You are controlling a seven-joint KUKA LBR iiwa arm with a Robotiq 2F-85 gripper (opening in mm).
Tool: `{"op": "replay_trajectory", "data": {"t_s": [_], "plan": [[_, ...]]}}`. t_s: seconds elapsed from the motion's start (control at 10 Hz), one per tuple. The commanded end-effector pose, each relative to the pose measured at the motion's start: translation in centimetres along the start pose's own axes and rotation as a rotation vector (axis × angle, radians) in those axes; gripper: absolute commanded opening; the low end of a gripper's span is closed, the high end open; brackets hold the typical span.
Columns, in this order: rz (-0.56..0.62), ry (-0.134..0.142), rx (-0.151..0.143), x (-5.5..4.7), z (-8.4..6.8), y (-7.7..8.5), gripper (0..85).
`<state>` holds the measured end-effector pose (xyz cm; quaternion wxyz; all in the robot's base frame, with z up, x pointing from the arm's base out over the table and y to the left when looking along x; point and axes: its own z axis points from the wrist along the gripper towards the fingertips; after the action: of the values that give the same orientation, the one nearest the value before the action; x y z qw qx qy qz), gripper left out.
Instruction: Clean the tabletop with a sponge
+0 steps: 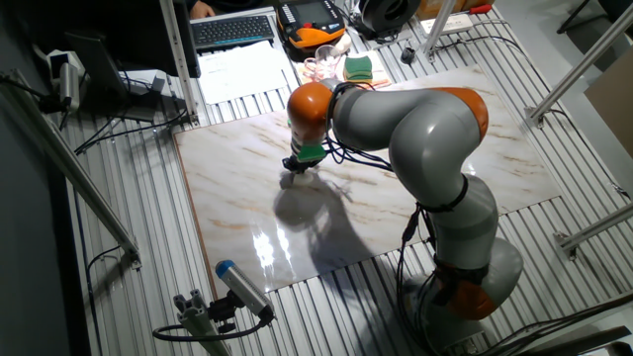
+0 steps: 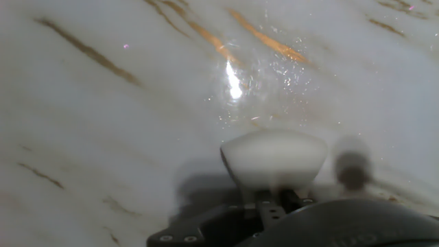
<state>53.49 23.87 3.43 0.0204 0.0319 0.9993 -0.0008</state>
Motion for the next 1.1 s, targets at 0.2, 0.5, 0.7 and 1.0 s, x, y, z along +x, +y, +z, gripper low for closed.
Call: {"op": "replay_trajectory", "data": {"t_s": [0.2, 0.5, 0.7, 1.0], "plan": [[-0.015, -0.010, 0.002, 0.1, 0.4, -1.0, 0.0], [-0.028, -0.012, -0.002, 0.1, 0.5, -2.1, 0.0], [-0.032, -0.012, -0.002, 0.0, 0.5, -2.5, 0.0], [-0.052, -0.005, -0.007, -0.5, 0.2, -3.5, 0.0]]}}
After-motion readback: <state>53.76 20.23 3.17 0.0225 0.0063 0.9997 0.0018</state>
